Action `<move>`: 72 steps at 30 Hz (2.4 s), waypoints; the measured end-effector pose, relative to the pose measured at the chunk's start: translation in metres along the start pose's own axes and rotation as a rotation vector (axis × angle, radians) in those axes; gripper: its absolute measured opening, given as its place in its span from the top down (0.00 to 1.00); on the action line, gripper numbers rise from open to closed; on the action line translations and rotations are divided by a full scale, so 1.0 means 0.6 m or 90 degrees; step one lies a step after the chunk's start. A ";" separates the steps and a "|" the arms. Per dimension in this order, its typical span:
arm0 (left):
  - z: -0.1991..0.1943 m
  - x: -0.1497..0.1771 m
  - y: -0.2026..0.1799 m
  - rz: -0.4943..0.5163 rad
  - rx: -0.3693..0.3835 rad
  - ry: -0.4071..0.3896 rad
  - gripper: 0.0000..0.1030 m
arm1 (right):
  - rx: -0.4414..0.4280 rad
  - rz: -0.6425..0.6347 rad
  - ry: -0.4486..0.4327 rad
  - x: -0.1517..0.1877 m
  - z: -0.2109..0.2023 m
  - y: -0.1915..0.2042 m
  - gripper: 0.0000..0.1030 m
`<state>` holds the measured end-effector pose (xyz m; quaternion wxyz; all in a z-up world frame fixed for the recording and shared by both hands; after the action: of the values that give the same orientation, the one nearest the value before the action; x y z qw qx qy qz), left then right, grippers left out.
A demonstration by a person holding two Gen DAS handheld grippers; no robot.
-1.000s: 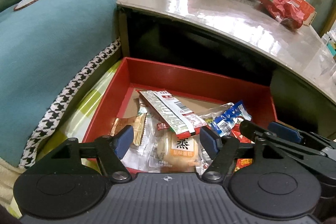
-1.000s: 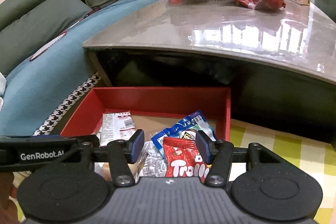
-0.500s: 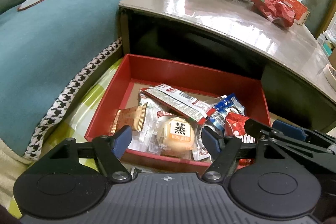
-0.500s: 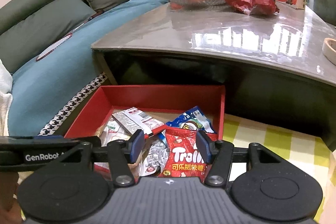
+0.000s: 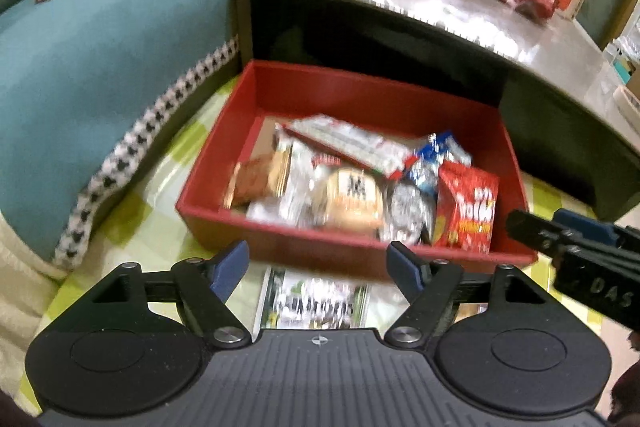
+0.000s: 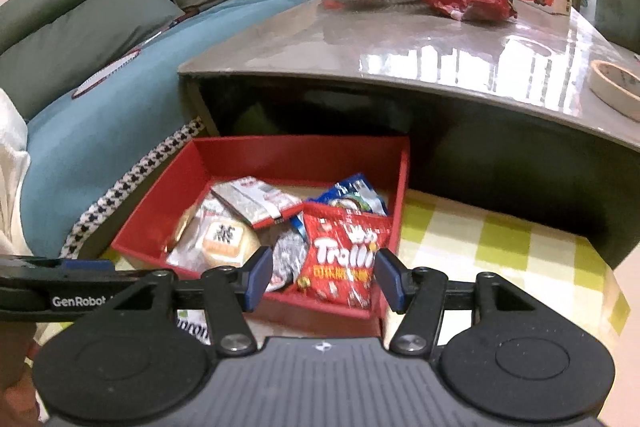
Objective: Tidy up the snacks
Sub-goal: 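Move both tools back over the Kaprons wafer and waffle bag on the cloth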
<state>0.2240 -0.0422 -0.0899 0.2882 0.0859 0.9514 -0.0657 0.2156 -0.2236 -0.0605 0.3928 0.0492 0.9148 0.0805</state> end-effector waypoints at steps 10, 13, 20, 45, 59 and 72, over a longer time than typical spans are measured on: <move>0.065 0.064 0.001 -0.001 0.007 0.098 0.18 | 0.000 -0.017 0.029 0.043 -0.016 -0.007 0.39; 0.083 0.066 -0.002 -0.013 0.011 0.113 0.17 | -0.006 -0.014 0.036 0.048 -0.016 -0.010 0.39; 0.114 0.056 -0.016 -0.033 -0.002 0.123 0.11 | -0.009 0.000 0.049 0.053 -0.011 -0.025 0.38; -0.002 0.147 -0.025 0.136 0.082 0.133 0.12 | -0.051 -0.011 0.059 0.061 -0.040 0.003 0.33; 0.083 0.159 -0.020 0.203 0.040 0.194 0.16 | -0.042 0.008 0.092 0.072 -0.013 -0.018 0.33; 0.014 0.229 -0.013 0.116 0.051 0.192 0.18 | -0.027 0.018 0.111 0.084 -0.015 -0.028 0.33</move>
<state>0.1142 -0.0342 -0.1731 0.1435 0.1920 0.9687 -0.0639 0.1738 -0.2331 -0.0935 0.3118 0.0464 0.9427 0.1094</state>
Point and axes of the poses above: each gripper's, at about its wrist camera, not at the fingertips, and z roughly the way its jaws point, y to its left, x to its underside, the point moved 10 cm from there along z, roughly the way its jaws point, and after that the axes turned 1 degree about -y, right-handed, at the moved point
